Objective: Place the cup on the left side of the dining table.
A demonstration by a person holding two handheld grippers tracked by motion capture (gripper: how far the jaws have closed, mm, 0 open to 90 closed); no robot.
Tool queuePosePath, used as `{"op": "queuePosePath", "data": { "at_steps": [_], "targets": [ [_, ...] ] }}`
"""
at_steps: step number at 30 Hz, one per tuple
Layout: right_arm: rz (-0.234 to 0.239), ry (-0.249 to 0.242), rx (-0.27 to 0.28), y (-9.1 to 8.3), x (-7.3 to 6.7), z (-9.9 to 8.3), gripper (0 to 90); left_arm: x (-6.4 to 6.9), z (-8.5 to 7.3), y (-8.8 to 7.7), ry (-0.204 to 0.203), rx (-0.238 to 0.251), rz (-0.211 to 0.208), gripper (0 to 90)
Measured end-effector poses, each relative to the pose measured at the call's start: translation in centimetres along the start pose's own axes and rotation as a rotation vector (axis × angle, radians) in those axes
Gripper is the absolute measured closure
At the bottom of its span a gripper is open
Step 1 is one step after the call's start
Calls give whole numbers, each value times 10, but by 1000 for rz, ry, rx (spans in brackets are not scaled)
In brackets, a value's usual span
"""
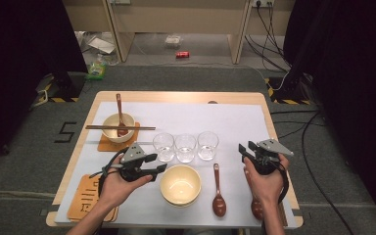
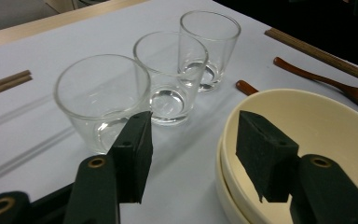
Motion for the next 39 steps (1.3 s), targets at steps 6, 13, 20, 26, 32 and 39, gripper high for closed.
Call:
{"op": "queuePosePath", "data": {
  "at_steps": [6, 13, 20, 26, 32, 39],
  "targets": [
    [0, -2, -1, 0, 0, -1, 588, 9, -2, 9, 11, -38, -38, 475],
    [-5, 0, -5, -2, 1, -2, 588, 11, -8, 20, 9, -98, -57, 518],
    [-8, 1, -6, -4, 2, -3, 588, 12, -11, 28, 12, -144, -69, 571],
    [-7, 0, -9, -4, 2, -4, 588, 10, -14, 32, 15, -172, -71, 600],
    [-8, 2, -10, -3, 1, -4, 587, 10, -14, 34, 18, -186, -75, 625],
    [-10, 1, -11, -3, 2, -4, 587, 9, -16, 37, 23, -205, -76, 651]
  ]
}}
Point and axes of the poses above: each handheld gripper's, and its own axes: y roughly forward along the jaws, z roughly out of its top, x roughly to its right, the point moved 5 cm from there along y, roughly forward along the jaws, and after that the axes turned 5 degrees about x, right-handed, at the moved point
